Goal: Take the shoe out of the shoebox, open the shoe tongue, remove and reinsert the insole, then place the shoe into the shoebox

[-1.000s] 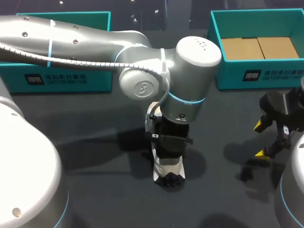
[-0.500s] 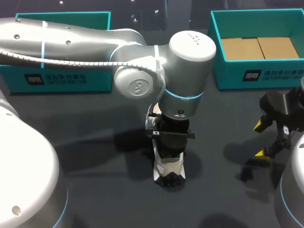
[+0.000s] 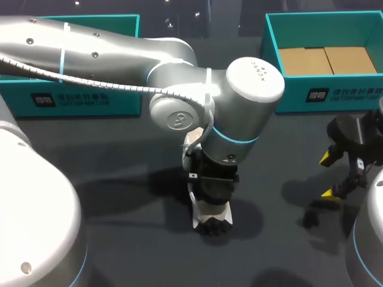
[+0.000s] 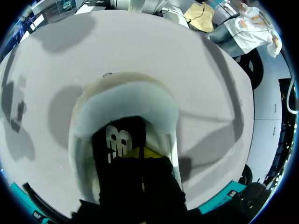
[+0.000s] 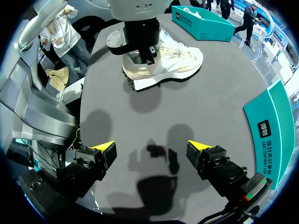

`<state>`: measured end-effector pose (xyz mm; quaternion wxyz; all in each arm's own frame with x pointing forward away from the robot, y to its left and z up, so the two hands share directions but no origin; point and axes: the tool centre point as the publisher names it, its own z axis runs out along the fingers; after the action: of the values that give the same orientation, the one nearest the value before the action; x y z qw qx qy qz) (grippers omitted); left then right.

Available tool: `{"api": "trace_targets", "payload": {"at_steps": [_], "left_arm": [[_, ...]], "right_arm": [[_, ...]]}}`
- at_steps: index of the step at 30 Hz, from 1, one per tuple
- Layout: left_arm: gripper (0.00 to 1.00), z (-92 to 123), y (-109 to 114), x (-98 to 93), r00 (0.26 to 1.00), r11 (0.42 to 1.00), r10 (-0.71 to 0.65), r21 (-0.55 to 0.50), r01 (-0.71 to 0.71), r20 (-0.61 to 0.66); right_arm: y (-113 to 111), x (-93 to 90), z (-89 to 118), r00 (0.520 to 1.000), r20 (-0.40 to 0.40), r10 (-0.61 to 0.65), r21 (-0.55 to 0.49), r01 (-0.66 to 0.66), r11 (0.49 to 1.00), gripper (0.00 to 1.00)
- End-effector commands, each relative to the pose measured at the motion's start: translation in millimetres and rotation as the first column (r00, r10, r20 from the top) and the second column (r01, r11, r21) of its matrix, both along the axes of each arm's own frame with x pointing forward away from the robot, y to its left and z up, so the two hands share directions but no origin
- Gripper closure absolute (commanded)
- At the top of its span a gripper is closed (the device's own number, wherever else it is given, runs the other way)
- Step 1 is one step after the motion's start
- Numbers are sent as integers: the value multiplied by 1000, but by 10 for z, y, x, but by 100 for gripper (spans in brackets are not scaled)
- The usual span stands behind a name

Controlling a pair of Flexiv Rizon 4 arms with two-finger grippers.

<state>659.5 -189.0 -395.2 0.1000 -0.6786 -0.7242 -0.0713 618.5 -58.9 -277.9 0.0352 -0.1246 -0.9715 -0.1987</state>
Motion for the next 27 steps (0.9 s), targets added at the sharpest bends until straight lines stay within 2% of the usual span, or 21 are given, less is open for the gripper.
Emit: {"api": "trace_targets", "payload": {"at_steps": [1,5,11,17,22,27], "left_arm": [[100,-282,-40,37,999,1000,14,1,-14,-33],[100,-301,-53,58,998,999,33,-32,-34,-49],[100,5,-89,15,994,990,16,-141,-32,-111],[100,207,-172,-163,984,985,-46,-171,16,-170],[100,173,-302,-276,972,986,-60,-168,21,-229],[100,-37,-431,-312,964,987,-62,-157,22,-257]], "right_arm": [[2,-12,1,1000,1,-1,-2,1,1000,0],[2,-12,1,1000,1,-1,-2,1,1000,0],[2,-12,1,1000,1,-1,-2,1,1000,0],[2,-12,1,1000,1,-1,-2,1,1000,0],[2,-12,1,1000,1,-1,-2,1,1000,0],[2,-12,1,1000,1,-1,-2,1,1000,0]]}}
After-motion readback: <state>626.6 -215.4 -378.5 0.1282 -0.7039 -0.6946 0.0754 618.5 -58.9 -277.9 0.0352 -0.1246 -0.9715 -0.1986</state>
